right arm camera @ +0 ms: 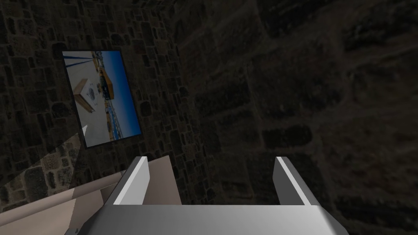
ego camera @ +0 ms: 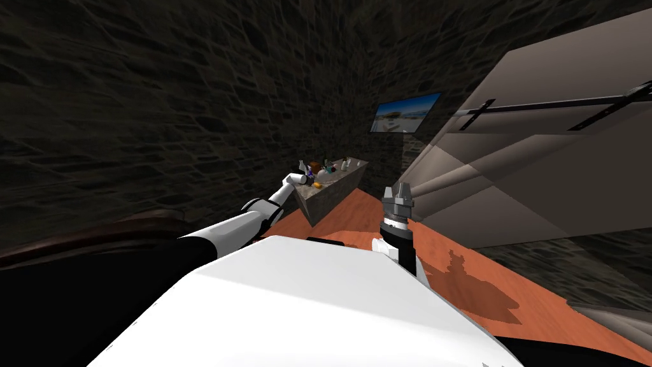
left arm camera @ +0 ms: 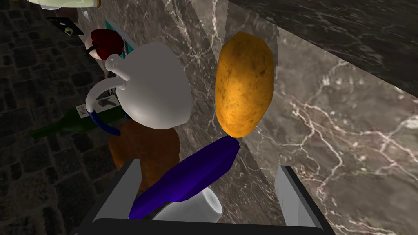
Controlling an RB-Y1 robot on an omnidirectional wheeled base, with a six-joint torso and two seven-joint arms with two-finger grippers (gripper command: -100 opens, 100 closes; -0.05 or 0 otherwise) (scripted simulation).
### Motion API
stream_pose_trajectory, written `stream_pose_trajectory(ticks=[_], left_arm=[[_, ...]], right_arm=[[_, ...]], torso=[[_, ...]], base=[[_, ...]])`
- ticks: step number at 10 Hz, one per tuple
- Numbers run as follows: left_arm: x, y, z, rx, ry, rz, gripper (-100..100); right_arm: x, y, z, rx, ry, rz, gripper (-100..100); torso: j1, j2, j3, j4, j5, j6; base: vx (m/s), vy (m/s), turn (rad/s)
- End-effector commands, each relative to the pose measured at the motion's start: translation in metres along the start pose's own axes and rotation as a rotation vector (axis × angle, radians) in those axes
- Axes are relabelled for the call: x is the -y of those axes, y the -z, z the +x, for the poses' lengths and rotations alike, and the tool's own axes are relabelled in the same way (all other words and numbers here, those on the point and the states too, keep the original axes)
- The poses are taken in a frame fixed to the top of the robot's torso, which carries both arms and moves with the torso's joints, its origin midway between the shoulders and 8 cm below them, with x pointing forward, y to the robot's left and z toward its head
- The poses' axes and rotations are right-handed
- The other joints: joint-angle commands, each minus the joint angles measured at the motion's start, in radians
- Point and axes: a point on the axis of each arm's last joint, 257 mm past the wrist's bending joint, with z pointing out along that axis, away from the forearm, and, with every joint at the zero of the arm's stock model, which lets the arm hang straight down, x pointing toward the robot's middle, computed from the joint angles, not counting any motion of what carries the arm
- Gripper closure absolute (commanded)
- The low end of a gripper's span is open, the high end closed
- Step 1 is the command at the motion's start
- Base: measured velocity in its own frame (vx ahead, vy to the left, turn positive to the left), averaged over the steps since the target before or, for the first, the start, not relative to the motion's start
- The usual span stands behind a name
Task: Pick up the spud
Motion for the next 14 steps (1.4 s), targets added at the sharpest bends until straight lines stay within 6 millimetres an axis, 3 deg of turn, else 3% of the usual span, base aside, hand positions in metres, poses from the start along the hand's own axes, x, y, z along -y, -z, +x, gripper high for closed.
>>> stream_pose_trajectory(ticks=[1, 9, 11, 12, 13, 14], left_arm=[[-0.010, -0.002, 0.007, -0.025, 0.003, -0.043, -100], [-0.062, -0.010, 0.072, -0.228, 0.034, -0.261, -100], [-0.075, -0.011, 0.082, -0.252, 0.040, -0.292, -100], [-0.071, -0.010, 0.080, -0.245, 0.038, -0.282, -100], [-0.072, -0.010, 0.080, -0.246, 0.038, -0.285, 0], [-0.080, -0.010, 0.063, -0.222, 0.064, -0.282, -100]], right_arm=[[0.000, 0.000, 0.000, 0.000, 0.000, 0.000, 0], [0.000, 0.000, 0.000, 0.000, 0.000, 0.000, 0], [0.000, 0.000, 0.000, 0.000, 0.000, 0.000, 0], [0.000, 0.000, 0.000, 0.000, 0.000, 0.000, 0], [0.000, 0.000, 0.000, 0.000, 0.000, 0.000, 0], [0.000, 0.000, 0.000, 0.000, 0.000, 0.000, 0]], torso=[[0.000, 0.000, 0.000, 0.000, 0.000, 0.000], [-0.004, -0.004, -0.003, -0.001, -0.001, -0.001], [-0.007, -0.005, -0.003, -0.001, -0.001, -0.001], [-0.008, -0.005, -0.003, -0.001, -0.002, -0.001], [-0.009, -0.002, -0.002, -0.001, -0.002, -0.001], [-0.009, 0.000, 0.000, 0.000, -0.002, -0.001]], base=[[0.035, 0.099, -0.096], [0.068, 0.078, -0.128], [0.089, 0.016, -0.076], [0.035, -0.001, -0.007], [0.007, 0.000, 0.002], [-0.016, -0.004, -0.200]])
